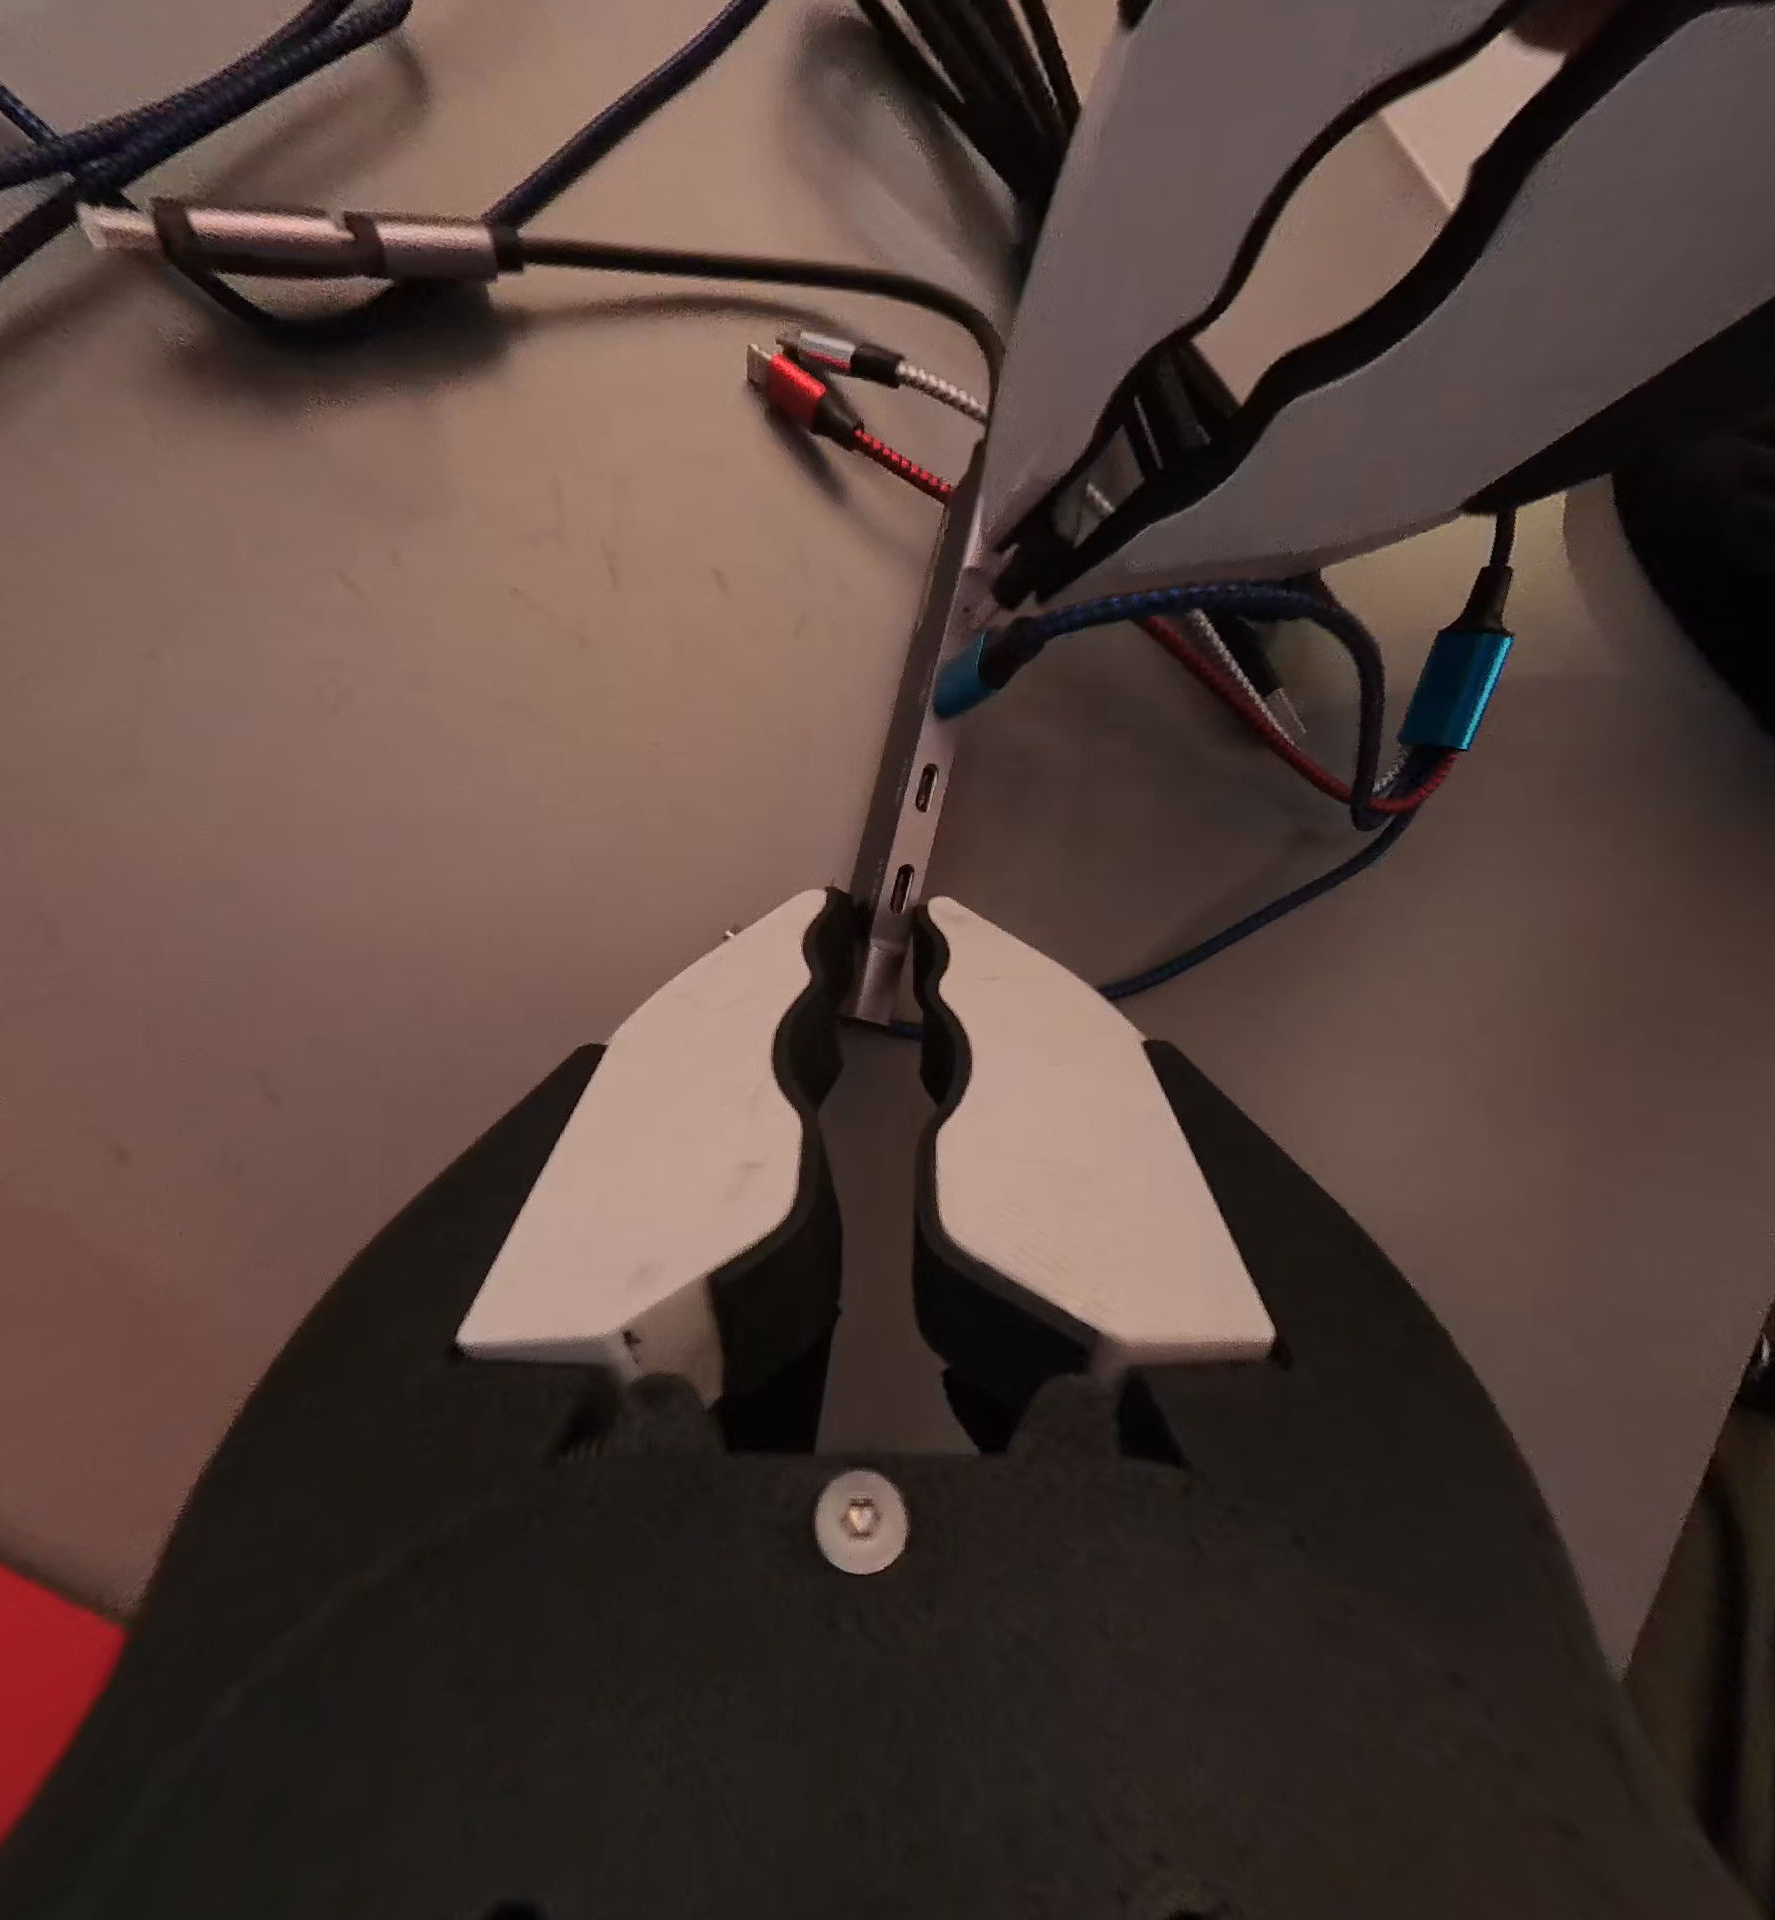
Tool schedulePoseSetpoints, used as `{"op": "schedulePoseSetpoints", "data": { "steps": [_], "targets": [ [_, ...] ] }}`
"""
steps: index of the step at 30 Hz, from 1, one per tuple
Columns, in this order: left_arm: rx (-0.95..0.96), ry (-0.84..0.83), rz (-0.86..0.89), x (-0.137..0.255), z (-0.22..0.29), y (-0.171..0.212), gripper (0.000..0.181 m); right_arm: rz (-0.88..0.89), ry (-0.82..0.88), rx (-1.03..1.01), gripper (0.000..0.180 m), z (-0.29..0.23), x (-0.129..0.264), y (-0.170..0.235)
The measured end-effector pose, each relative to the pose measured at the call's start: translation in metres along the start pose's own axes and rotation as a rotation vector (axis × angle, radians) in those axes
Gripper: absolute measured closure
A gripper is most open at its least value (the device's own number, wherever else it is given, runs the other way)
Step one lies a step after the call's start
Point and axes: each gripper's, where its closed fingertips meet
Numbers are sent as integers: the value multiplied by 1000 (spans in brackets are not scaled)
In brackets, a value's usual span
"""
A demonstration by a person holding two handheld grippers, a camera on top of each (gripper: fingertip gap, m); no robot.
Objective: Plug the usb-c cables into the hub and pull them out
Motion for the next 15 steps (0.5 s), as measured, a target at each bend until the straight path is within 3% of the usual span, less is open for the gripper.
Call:
{"op": "schedulePoseSetpoints", "data": {
  "steps": [15],
  "targets": [
    [-53, 8, -5, -9, -1, 6, 166, -28, 26, -21, 171, 6, -20, 4]
  ]
}}
Point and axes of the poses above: each gripper's, where its closed fingertips meet, x back along the fingers, y out of its underside, z = x × y across the jaws, and after that the axes turned 15 degrees about -x, right-handed
